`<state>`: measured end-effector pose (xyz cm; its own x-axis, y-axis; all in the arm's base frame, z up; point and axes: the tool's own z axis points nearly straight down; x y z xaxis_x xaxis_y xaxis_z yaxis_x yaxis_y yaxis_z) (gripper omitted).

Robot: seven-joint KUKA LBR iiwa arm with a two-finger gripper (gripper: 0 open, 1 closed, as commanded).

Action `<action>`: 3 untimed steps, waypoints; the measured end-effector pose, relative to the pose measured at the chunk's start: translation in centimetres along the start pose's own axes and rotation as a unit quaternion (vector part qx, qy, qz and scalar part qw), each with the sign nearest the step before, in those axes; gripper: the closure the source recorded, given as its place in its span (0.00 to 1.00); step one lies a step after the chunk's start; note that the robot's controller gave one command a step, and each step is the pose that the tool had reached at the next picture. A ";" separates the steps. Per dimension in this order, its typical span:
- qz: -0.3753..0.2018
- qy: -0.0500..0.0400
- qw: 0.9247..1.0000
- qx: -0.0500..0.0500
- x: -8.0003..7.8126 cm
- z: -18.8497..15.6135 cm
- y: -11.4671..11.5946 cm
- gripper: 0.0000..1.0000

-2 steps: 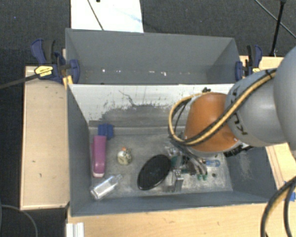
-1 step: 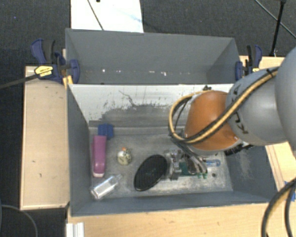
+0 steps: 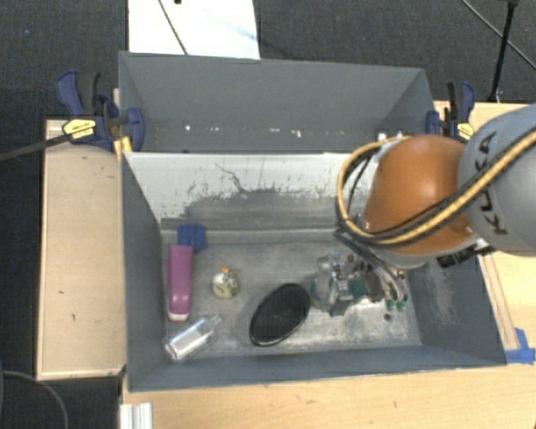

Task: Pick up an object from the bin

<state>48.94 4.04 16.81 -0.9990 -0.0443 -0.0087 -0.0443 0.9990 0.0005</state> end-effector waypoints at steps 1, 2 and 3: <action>0.001 0.003 1.000 0.000 0.1 0.4 0.0 0.00; 0.009 0.007 1.000 0.000 -0.9 10.2 0.4 0.00; 0.098 0.005 0.995 0.000 -0.1 9.8 -0.7 0.00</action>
Offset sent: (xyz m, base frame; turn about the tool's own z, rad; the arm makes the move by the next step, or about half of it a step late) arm 0.0000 0.0000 0.0000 0.0000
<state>49.14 3.36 7.01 -0.9885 0.1515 0.0013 0.1515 0.9885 0.0003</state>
